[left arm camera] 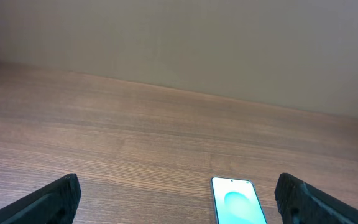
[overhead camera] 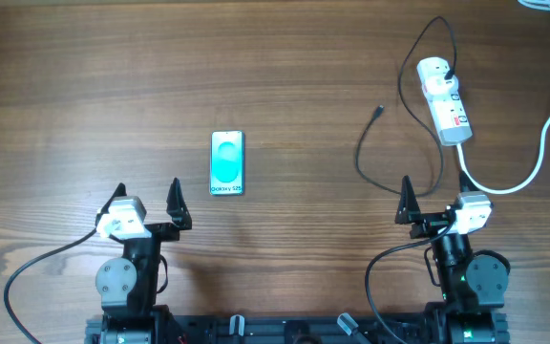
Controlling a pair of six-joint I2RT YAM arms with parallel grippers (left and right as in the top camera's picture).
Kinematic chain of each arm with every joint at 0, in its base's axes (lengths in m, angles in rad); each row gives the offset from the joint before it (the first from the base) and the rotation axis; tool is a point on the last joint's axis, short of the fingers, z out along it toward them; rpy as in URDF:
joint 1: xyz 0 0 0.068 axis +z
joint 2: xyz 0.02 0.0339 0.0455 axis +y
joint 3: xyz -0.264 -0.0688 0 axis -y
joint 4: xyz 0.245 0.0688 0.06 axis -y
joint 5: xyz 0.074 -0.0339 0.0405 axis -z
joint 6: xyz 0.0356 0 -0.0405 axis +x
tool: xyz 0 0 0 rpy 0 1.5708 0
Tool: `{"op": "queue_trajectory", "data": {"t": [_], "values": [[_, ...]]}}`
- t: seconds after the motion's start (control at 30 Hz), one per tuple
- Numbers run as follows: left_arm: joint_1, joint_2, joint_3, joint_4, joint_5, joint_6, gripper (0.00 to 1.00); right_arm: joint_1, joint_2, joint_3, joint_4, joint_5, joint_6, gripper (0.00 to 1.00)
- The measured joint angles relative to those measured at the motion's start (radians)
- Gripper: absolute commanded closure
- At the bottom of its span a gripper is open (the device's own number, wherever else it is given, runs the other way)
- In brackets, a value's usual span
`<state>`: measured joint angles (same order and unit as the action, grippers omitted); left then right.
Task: Plug charger to phone and switch on socket
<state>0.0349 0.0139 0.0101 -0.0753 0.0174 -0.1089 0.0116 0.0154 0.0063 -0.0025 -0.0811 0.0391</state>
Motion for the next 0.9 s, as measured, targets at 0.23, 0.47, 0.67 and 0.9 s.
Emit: {"op": "queue_trajectory", "data": {"t": [0.23,0.47,0.67,0.9], "values": [[0.0,0.0,0.0,0.0,0.0,0.0,0.0,0.011,0.0,0.0,0.0,0.0,0.0,0.0],[0.0,0.0,0.0,0.0,0.0,0.0,0.0,0.011,0.0,0.0,0.0,0.0,0.0,0.0],[0.0,0.0,0.0,0.0,0.0,0.0,0.0,0.011,0.0,0.0,0.0,0.0,0.0,0.0],[0.0,0.0,0.0,0.0,0.0,0.0,0.0,0.011,0.0,0.0,0.0,0.0,0.0,0.0]]}}
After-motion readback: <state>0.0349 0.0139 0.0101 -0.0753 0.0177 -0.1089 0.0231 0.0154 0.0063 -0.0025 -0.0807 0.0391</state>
